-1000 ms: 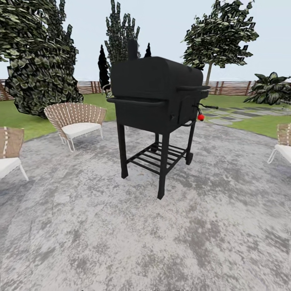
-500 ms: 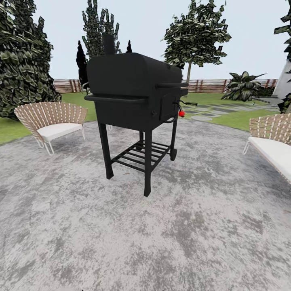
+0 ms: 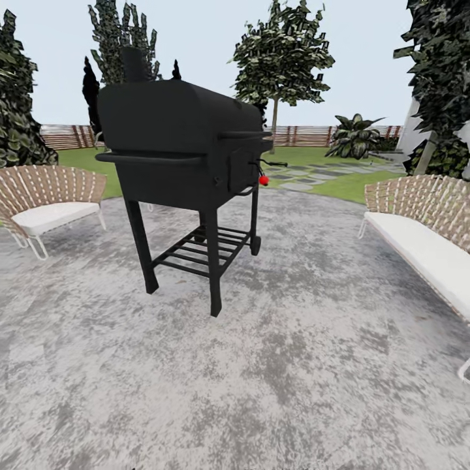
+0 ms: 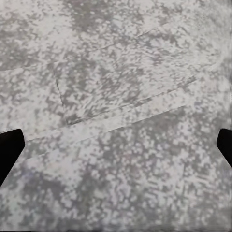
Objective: In the garden, pick up the pesticide atomizer on the floor and spray pesticide onto both trees until each tree trunk is fully covered.
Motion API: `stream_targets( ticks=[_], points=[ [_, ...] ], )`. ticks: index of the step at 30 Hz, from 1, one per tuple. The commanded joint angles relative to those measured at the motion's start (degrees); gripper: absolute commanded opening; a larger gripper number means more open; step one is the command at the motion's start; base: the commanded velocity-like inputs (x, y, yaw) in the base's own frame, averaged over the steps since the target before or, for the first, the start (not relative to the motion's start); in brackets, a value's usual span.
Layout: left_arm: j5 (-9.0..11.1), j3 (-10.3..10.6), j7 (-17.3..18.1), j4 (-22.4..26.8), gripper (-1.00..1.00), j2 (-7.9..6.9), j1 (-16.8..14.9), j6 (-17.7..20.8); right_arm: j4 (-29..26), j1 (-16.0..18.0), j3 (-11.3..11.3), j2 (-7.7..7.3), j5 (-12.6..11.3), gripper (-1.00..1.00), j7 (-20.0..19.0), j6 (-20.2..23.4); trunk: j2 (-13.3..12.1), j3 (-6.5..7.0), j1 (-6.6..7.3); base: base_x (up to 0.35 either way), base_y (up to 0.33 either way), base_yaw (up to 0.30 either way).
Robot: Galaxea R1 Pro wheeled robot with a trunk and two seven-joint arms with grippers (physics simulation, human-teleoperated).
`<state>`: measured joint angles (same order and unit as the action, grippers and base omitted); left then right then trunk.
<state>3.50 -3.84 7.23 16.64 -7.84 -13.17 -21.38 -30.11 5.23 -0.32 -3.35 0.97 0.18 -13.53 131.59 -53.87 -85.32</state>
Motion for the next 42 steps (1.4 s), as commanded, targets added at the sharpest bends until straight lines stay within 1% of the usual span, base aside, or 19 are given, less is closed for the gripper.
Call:
stream_targets(
  ticks=[1,8,13,23,42],
  points=[
    [0.4,-0.4,0.6,0.0,1.00,0.02,0.0,-0.1,0.1,0.0,0.0,0.01,0.1,1.00,0.0,-0.2,0.0,-0.09,0.01,0.000,0.000,-0.270],
    [0.4,-0.5,0.7,0.0,1.00,0.02,0.0,-0.1,0.1,0.0,0.0,0.01,0.1,1.00,0.0,-0.2,0.0,-0.37,0.01,0.003,0.000,-0.270],
    [0.4,-0.4,0.7,0.0,1.00,0.02,0.0,-0.1,0.1,0.0,0.0,0.01,0.1,1.00,0.0,-0.2,0.0,-0.56,0.01,0.149,0.000,-0.270],
    [0.4,-0.5,0.6,-0.1,1.00,0.02,0.0,-0.1,0.1,0.0,0.0,0.01,0.1,1.00,0.0,-0.2,0.0,-0.96,0.01,0.316,-0.066,-0.270],
    [0.4,-0.5,-0.1,-0.1,1.00,0.02,0.0,0.0,0.1,0.0,0.0,0.01,0.2,1.00,0.0,-0.2,0.0,-1.70,0.01,0.298,-0.185,-0.267]
  ],
)
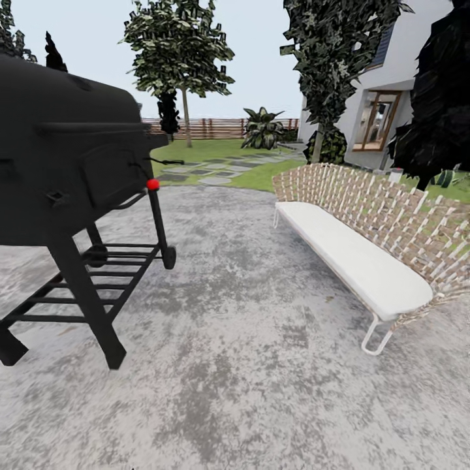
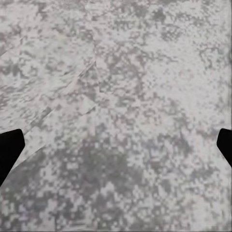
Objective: In the garden, pick up the pesticide atomizer on the floor and spray pesticide onto both trees until each tree trunk is fully covered.
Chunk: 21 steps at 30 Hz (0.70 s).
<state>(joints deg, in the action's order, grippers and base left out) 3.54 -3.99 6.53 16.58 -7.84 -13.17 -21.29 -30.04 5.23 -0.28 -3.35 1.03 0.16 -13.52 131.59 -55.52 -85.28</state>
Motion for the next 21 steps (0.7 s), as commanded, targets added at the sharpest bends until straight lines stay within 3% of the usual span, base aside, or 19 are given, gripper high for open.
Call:
stream_targets(
  ticks=[1,21],
  points=[
    [0.4,-0.4,0.6,0.0,1.00,0.02,0.0,-0.1,0.1,0.0,0.0,0.01,0.1,1.00,0.0,-0.2,0.0,-0.08,-0.02,0.297,-0.172,-0.114],
    [0.4,-0.5,0.5,-0.1,1.00,-0.03,0.0,0.0,0.2,0.0,0.5,0.01,0.4,1.00,-0.1,-0.3,0.0,-0.13,-0.02,0.318,-0.132,-0.011]
  ],
)
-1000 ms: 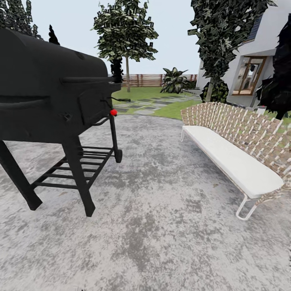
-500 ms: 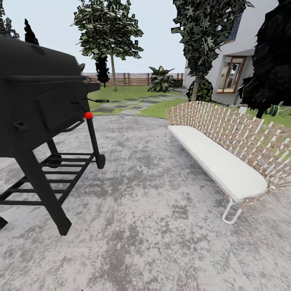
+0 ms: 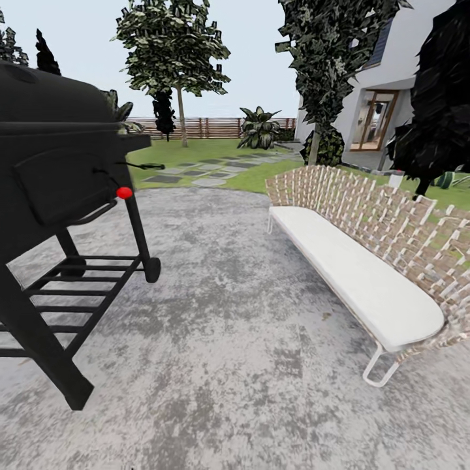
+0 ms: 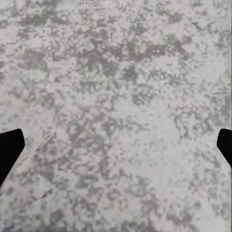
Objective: In the garden, pick up the pesticide atomizer on the floor and spray pesticide onto both trees until each tree trunk is fully covered.
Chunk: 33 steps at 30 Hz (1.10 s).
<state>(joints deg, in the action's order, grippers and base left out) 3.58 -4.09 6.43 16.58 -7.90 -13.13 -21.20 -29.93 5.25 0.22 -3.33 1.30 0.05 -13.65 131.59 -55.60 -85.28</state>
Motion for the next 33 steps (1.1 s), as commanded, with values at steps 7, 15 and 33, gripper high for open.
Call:
stream_targets(
  ticks=[7,15,33],
  points=[
    [0.4,-0.4,0.6,-0.1,1.00,0.00,0.0,-0.1,0.0,0.0,-0.1,-0.01,0.0,1.00,-0.2,-0.2,0.0,-0.05,-0.02,0.340,-0.018,0.000],
    [0.4,-0.4,0.6,-0.1,1.00,0.02,0.0,-0.1,0.0,0.0,-0.2,-0.01,-0.1,1.00,-0.2,-0.2,0.0,-0.04,-0.02,0.341,-0.001,0.000],
    [0.5,-0.5,0.6,-1.1,1.00,0.02,0.0,-0.2,-0.1,0.0,-0.1,-0.01,0.0,1.00,-0.2,-0.2,0.0,0.50,-0.02,0.341,0.000,0.000]
  ],
)
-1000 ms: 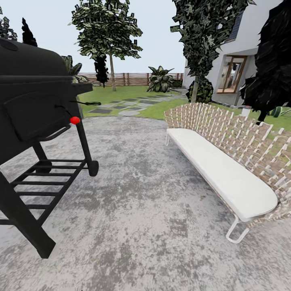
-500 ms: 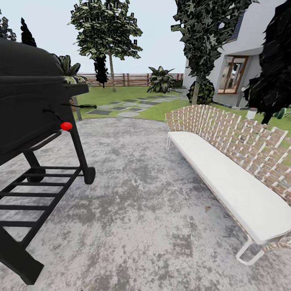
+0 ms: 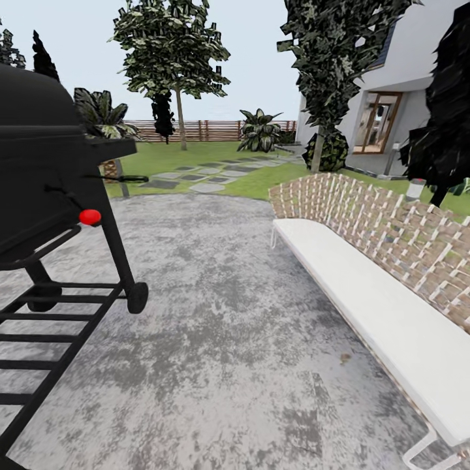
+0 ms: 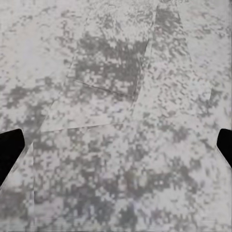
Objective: In the garden, pick up the pesticide atomizer on the floor and spray pesticide onto both trees until each tree trunk is fully covered.
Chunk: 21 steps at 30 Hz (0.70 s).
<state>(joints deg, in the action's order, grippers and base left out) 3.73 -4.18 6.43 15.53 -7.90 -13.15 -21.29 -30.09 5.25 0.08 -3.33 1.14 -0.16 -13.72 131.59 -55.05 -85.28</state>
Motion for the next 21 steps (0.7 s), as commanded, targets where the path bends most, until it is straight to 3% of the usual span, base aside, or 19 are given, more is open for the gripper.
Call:
stream_targets(
  ticks=[1,21],
  points=[
    [0.4,-0.4,0.6,-0.1,1.00,0.05,0.0,-0.1,0.1,0.0,0.0,-0.01,0.1,1.00,0.0,-0.2,0.0,-0.05,-0.02,0.341,0.000,0.000],
    [0.4,-0.4,0.6,-0.1,1.00,0.06,0.0,-0.1,0.1,0.0,0.2,-0.01,0.3,1.00,0.1,-0.2,0.0,-0.05,-0.02,0.339,-0.108,0.000]
  ],
)
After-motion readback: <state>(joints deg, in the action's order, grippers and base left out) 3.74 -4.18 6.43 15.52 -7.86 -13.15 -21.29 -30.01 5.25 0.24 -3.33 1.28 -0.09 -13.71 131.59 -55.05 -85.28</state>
